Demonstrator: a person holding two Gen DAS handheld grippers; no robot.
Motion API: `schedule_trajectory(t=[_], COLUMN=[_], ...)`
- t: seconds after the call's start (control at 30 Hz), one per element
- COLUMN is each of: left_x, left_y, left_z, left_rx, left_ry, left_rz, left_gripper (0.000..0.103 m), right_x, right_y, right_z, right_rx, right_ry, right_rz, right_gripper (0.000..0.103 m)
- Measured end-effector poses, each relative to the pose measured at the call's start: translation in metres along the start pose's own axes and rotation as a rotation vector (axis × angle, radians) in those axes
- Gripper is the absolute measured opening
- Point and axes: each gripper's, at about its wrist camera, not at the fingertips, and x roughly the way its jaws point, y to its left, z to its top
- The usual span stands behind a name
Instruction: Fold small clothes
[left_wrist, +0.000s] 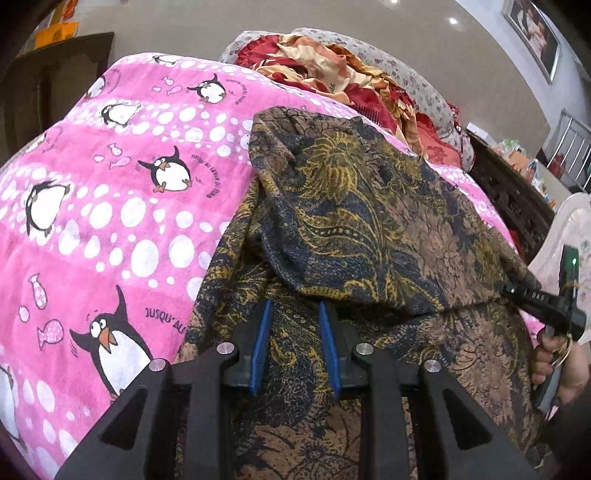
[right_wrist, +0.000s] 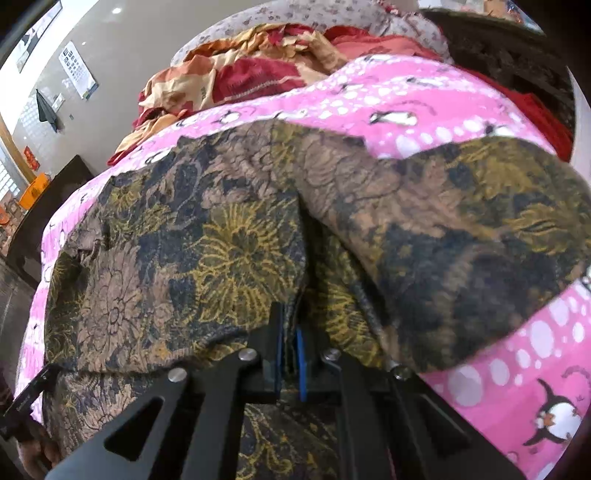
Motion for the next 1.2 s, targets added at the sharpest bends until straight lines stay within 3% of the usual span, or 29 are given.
schedule_trajectory(t=[0.2,0.3,0.37,0.53,0.6,0.7,0.77,0.83,0.9,1.0,1.07,1.13,1.2], left_x=[-0.009,-0.034,-0.04,-0.003,0.025,0.072,0.067,0.062,0.058,0.047,0.033,0.024,0.034], left_y=[-0.003,-0.013,-0.022,-0.051,-0.05,-0.027,-0.016,-0.012,0.001,0.001,-0.018,-0.038,-0.057], left_z=[0.006,0.022,0.039,0.078,0.086,0.08,0.077,0.078,0.079,0.085,0.091,0.097,0.102], left_rx=[-0.009,0.005,0.033,0.119,0.118,0.115,0.107,0.119,0.07,0.034,0.072,0.112,0.139], left_ry=[-0.006,-0.115,-0.142,-0.104,-0.07,0.06,0.027,0.001,-0.003,-0.035,-0.104,-0.156,-0.121], left_rz=[0.036,0.107,0.101,0.057,0.124,0.241,0.201,0.273,0.327,0.345,0.311,0.258,0.184], left_gripper=[0.005,0.005,0.005,0.005,0.005,0.004,0.004,0.004,0.005,0.005,0.005,0.005,0.005], right_x=[-0.007,-0.013,-0.019,-0.063,-0.064,-0.044,-0.021,0.008,0.011,0.011,0.012,0.001,-0.002], right_y=[-0.007,-0.006,-0.001,0.021,0.037,0.059,0.062,0.053,0.044,0.043,0.049,0.056,0.063], right_z=[-0.008,-0.01,-0.01,-0.018,-0.017,-0.012,-0.01,-0.01,-0.006,-0.003,0.001,0.012,0.023], right_rx=[0.005,-0.008,-0.031,-0.138,-0.187,-0.247,-0.261,-0.239,-0.185,-0.186,-0.214,-0.204,-0.18], right_ry=[-0.01,-0.015,-0.026,-0.168,-0.178,-0.146,-0.09,0.021,0.042,0.085,0.118,0.044,-0.021], right_rz=[-0.042,-0.064,-0.096,-0.093,-0.059,-0.023,-0.03,-0.069,-0.015,0.01,-0.013,-0.064,-0.058], right_gripper=[0.005,0.008,0.015,0.019,0.019,0.019,0.019,0.02,0.021,0.023,0.023,0.023,0.024])
